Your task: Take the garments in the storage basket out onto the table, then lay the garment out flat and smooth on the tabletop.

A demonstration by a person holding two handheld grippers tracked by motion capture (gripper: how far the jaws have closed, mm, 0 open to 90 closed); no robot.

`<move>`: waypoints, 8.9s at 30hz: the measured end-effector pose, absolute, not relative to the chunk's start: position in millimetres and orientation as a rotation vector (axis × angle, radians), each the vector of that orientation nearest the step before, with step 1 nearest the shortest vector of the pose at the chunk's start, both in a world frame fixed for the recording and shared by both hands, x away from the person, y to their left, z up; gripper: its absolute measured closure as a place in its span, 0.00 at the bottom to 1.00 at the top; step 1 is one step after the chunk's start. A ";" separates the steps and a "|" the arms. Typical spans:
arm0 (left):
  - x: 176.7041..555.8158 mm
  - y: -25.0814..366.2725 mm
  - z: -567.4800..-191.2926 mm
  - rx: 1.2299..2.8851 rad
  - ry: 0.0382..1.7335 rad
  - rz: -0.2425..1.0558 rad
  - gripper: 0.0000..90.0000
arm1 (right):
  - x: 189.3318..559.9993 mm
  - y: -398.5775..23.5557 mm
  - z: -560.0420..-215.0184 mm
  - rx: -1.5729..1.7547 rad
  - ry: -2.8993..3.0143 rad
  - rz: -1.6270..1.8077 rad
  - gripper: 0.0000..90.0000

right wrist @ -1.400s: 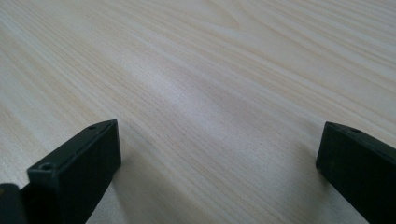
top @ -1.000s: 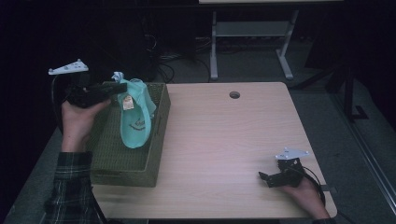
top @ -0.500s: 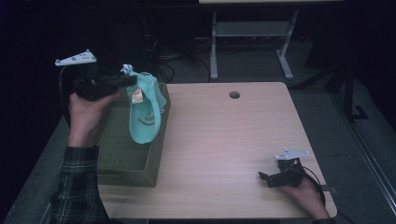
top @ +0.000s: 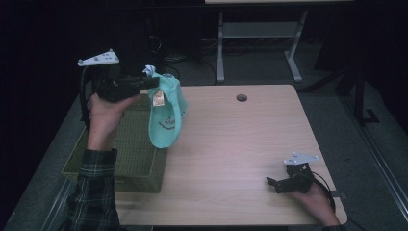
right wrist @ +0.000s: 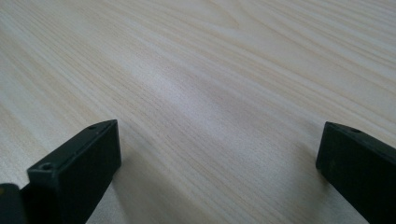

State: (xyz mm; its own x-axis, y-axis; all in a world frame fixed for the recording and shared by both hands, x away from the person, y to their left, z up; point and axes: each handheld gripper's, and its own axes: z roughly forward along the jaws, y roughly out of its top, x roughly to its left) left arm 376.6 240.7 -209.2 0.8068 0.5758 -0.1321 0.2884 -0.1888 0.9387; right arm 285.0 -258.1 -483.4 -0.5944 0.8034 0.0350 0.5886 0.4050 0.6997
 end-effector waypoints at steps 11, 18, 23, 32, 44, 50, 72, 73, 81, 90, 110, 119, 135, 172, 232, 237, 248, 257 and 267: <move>380.5 204.9 -223.5 1.816 0.611 0.227 0.96 | 285.0 -258.1 -483.5 1.209 2.358 0.988 0.00; 383.3 185.5 -232.9 1.839 0.592 0.193 0.96 | 285.0 -258.0 -483.4 1.211 2.358 0.989 0.00; 385.0 170.5 -240.4 1.860 0.570 0.163 0.96 | 284.9 -258.0 -483.4 1.212 2.358 0.989 0.00; 386.4 139.1 -261.5 1.911 0.539 0.105 0.96 | 284.9 -257.9 -483.3 1.214 2.358 0.989 0.00; 386.9 107.8 -287.9 1.974 0.520 0.058 0.96 | 284.8 -257.8 -483.3 1.215 2.357 0.989 0.00; 385.6 91.3 -301.0 2.012 0.508 0.046 0.96 | 284.9 -257.9 -483.4 1.213 2.357 0.988 0.00; 380.4 49.0 -378.9 2.193 0.511 -0.013 0.96 | 284.9 -258.1 -483.4 1.211 2.358 0.987 0.00; 380.0 48.2 -382.5 2.209 0.513 -0.008 0.96 | 284.9 -258.1 -483.4 1.211 2.359 0.987 0.00; 377.1 40.7 -413.6 2.290 0.524 -0.009 0.96 | 284.5 -258.1 -483.4 1.214 2.356 0.982 0.00; 378.9 34.4 -436.7 2.327 0.539 -0.053 0.94 | 284.5 -258.1 -483.4 1.214 2.356 0.983 0.00; 363.8 63.2 -401.1 2.257 0.564 -0.027 0.57 | 284.5 -258.1 -483.4 1.214 2.355 0.983 0.00; 350.6 82.6 -400.2 2.238 0.592 0.013 0.56 | 284.5 -258.1 -483.4 1.214 2.355 0.983 0.00; 319.6 103.6 -420.9 2.296 0.659 0.084 0.66 | 284.3 -258.1 -483.4 1.216 2.354 0.982 0.00; 317.5 103.0 -453.7 2.448 0.690 0.103 0.99 | 308.7 -249.3 -454.4 1.173 2.326 1.041 0.18; 318.5 102.5 -453.3 2.450 0.699 0.091 1.00 | 410.6 -178.6 -469.8 1.117 2.506 1.090 0.86; 318.5 102.6 -453.3 2.450 0.699 0.090 1.00 | 409.3 -177.7 -471.2 1.092 2.508 1.085 0.98; 318.7 102.8 -453.3 2.450 0.701 0.089 1.00 | 406.8 -190.1 -461.2 1.128 2.447 1.111 1.00; 318.4 103.0 -453.4 2.448 0.704 0.091 1.00 | 406.5 -211.8 -462.3 1.168 2.415 1.057 1.00; 318.3 103.1 -453.4 2.448 0.705 0.091 1.00 | 403.3 -226.5 -465.1 1.217 2.404 1.059 0.97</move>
